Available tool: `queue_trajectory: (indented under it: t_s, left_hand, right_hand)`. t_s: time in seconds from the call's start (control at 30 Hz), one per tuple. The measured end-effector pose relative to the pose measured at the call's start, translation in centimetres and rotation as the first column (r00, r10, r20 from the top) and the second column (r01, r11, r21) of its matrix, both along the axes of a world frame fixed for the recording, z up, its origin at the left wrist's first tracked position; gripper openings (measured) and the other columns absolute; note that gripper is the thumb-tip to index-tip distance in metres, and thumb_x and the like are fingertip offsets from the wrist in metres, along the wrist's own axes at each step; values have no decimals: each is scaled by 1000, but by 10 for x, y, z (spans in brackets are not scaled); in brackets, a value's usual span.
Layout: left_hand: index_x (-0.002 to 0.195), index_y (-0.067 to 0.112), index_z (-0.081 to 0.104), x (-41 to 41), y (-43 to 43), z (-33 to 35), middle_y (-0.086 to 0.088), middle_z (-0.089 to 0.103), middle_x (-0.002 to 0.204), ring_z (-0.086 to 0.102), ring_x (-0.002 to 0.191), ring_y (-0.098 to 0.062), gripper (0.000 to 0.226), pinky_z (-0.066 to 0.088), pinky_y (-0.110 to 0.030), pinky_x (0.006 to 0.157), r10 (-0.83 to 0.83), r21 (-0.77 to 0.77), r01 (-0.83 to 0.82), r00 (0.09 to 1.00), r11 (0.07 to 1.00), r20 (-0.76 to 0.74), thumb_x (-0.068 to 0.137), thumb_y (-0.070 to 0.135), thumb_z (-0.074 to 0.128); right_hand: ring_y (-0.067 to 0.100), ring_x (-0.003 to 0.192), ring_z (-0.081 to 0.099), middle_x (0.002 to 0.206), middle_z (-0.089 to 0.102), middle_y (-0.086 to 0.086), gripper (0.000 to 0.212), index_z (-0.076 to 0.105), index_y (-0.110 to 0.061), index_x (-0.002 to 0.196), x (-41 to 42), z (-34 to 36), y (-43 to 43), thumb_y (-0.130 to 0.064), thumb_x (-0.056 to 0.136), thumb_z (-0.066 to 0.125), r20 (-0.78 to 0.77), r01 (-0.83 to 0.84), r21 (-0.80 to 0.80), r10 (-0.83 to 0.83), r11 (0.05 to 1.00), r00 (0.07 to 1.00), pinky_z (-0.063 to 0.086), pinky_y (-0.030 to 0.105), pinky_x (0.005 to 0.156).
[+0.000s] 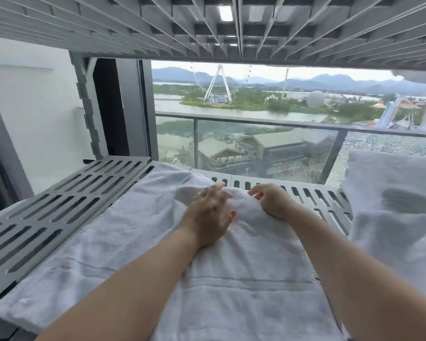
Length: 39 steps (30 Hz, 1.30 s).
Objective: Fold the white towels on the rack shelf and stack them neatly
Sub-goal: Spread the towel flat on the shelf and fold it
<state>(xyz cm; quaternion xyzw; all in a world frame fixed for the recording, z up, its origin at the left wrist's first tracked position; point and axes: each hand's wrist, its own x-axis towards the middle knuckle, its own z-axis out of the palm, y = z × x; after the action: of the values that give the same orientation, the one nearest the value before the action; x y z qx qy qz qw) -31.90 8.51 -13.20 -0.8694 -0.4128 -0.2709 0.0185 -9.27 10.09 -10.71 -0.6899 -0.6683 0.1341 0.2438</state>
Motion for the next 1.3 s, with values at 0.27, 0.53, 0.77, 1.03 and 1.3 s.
queue_trajectory:
  t_s: [0.27,0.53,0.77,1.03,1.3]
  left_hand:
    - [153,11,34,1,4,0,-11,36,157,27,147,-28,68,19,-48,122,47,-4,-47,993,999,108,94,35,58]
    - [141,17,46,-4,5,0,-10,45,134,43,125,-36,61,35,-49,108,180,86,-190,977,978,112,85,34,63]
    - [142,31,51,-3,4,-5,0,54,145,45,134,-30,54,22,-48,118,-5,-117,-11,991,993,-137,93,56,51]
    - [118,24,69,-6,21,22,-1,70,121,62,110,-24,37,48,-40,95,-38,-258,60,995,964,88,103,43,41]
    - [144,26,53,-51,112,31,-4,48,153,43,139,-26,47,32,-47,116,270,-490,-271,960,828,-75,107,43,29]
  right_hand:
    - [16,71,60,89,69,5,44,70,-11,112,1,22,-14,-25,71,82,-690,-355,-316,44,880,722,48,27,58]
    - [29,91,60,89,67,5,20,71,-22,89,-26,45,-26,-11,73,74,157,26,468,-111,883,981,44,33,77]
    - [28,106,62,96,72,3,53,76,-23,86,-19,29,-41,-66,92,46,582,109,344,-303,933,755,34,46,100]
    - [34,100,66,107,69,15,28,69,-11,109,-45,31,-13,-18,95,46,487,108,244,-218,964,846,53,37,79]
    - [31,137,43,147,49,14,54,46,-19,142,-70,-17,16,-50,100,33,353,174,-55,-143,983,925,30,43,113]
